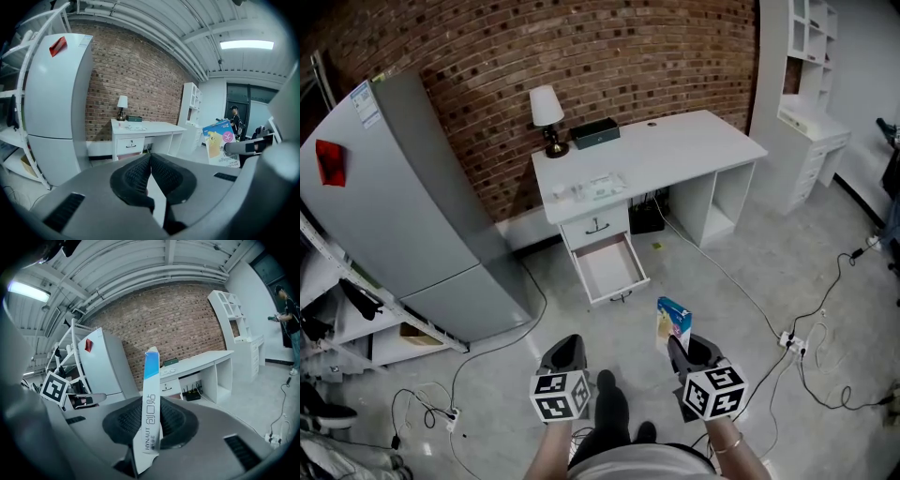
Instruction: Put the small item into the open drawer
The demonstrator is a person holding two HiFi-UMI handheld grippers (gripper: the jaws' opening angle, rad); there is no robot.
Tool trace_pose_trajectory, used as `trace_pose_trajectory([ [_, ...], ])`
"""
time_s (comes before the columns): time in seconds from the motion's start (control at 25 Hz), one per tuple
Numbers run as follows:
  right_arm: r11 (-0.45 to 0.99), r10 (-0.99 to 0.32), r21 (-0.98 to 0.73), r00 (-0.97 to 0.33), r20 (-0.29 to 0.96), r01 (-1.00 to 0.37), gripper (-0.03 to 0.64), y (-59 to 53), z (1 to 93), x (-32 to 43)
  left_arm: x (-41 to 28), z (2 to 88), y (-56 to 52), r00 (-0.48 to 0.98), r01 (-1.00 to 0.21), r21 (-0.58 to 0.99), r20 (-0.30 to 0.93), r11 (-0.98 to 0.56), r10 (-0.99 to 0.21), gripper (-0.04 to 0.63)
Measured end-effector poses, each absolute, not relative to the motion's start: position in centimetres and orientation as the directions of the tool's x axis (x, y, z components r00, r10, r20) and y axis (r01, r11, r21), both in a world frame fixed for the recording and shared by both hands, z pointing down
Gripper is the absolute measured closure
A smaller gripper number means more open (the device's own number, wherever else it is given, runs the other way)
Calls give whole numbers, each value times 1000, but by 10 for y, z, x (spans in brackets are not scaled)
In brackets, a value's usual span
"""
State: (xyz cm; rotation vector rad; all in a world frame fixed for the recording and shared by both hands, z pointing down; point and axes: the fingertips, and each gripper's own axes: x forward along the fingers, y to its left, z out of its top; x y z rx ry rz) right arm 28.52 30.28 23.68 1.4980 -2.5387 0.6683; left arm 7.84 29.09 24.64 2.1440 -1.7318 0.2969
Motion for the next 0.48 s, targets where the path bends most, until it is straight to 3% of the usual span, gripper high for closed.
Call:
trace_pose_trajectory([
  [0.48,392,-793,-303,-486,367,-868,537,166,247,222,12,266,147,234,-968,187,417,-168,-879,574],
])
